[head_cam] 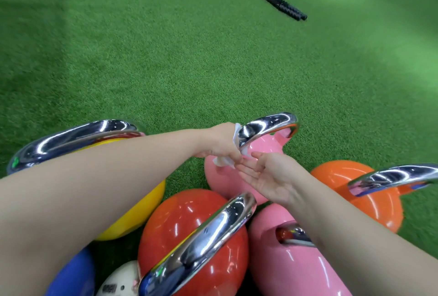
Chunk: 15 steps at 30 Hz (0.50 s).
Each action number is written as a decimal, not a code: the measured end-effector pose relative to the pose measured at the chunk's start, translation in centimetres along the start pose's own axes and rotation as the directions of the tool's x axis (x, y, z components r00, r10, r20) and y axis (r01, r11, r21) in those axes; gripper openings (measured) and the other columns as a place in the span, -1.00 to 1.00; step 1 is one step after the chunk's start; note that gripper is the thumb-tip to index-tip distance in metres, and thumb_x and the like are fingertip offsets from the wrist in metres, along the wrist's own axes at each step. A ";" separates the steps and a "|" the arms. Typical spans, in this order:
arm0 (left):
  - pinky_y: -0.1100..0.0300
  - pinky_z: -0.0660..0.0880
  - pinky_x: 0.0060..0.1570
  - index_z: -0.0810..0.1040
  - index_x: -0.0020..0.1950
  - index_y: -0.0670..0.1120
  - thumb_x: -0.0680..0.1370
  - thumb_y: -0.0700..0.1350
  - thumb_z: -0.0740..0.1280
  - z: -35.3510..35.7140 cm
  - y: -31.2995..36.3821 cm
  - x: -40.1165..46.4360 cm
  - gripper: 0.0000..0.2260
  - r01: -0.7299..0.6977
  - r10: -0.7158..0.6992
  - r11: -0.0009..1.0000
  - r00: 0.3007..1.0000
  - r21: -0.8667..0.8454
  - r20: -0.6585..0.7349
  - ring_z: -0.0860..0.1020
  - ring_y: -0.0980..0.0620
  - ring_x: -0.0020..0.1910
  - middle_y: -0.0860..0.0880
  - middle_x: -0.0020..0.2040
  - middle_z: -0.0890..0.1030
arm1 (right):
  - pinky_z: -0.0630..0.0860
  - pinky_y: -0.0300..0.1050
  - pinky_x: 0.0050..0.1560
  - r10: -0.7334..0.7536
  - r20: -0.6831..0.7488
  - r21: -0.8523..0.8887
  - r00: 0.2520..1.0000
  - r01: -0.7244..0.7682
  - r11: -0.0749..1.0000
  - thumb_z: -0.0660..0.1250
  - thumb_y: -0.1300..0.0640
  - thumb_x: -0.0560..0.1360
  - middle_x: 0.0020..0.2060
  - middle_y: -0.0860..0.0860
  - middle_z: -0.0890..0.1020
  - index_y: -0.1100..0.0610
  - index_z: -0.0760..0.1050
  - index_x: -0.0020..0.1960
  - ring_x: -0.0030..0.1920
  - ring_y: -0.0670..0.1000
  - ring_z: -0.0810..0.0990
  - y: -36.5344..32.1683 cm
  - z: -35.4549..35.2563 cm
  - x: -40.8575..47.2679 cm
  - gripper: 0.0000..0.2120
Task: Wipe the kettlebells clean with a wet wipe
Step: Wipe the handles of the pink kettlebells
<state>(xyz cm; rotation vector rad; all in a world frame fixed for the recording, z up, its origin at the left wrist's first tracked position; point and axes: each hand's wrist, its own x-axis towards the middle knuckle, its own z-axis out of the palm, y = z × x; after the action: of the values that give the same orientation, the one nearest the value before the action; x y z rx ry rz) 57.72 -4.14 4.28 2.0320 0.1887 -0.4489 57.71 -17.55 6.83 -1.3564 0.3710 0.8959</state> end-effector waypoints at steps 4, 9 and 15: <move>0.08 0.48 -0.17 0.40 -0.19 -0.12 0.40 -0.15 0.44 0.9 0.8 0.2 -0.79 -0.052 0.090 0.980 0.977 0.194 -0.195 0.51 -0.04 -0.21 -0.07 -0.22 0.54 | 0.36 -0.02 0.22 -0.049 -0.036 0.121 0.998 0.053 0.991 -0.18 0.51 0.47 0.26 0.31 0.44 0.30 0.07 0.46 0.29 0.21 0.44 -1.2 -0.8 -0.3 -0.44; 0.24 0.33 -0.41 0.33 -0.26 -0.03 0.48 -0.15 0.34 2.1 2.0 0.5 -0.79 -0.012 0.152 0.949 0.893 0.314 -0.425 0.43 0.04 -0.34 0.05 -0.33 0.42 | 0.37 -0.03 0.24 -0.137 -0.154 0.132 0.978 0.158 0.979 -0.16 0.48 0.51 0.34 0.27 0.37 0.34 0.08 0.46 0.32 0.18 0.40 -2.8 -2.7 -0.1 -0.49; 0.17 0.33 -0.38 0.35 -0.14 -0.11 0.52 -0.10 0.29 2.6 3.7 2.1 -0.85 0.086 0.224 0.846 0.838 0.526 -0.498 0.43 -0.03 -0.32 0.01 -0.32 0.40 | 0.47 0.03 0.19 -0.441 -0.329 -0.348 0.835 0.327 0.879 0.17 0.33 0.52 0.01 0.14 0.54 0.23 0.32 0.29 0.10 0.11 0.54 -4.5 -4.8 0.0 -0.66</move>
<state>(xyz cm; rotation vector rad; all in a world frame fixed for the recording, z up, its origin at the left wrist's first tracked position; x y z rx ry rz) 60.22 -8.30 5.33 2.6783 0.3625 0.1782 62.28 -21.89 8.85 -1.8068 0.2670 0.3275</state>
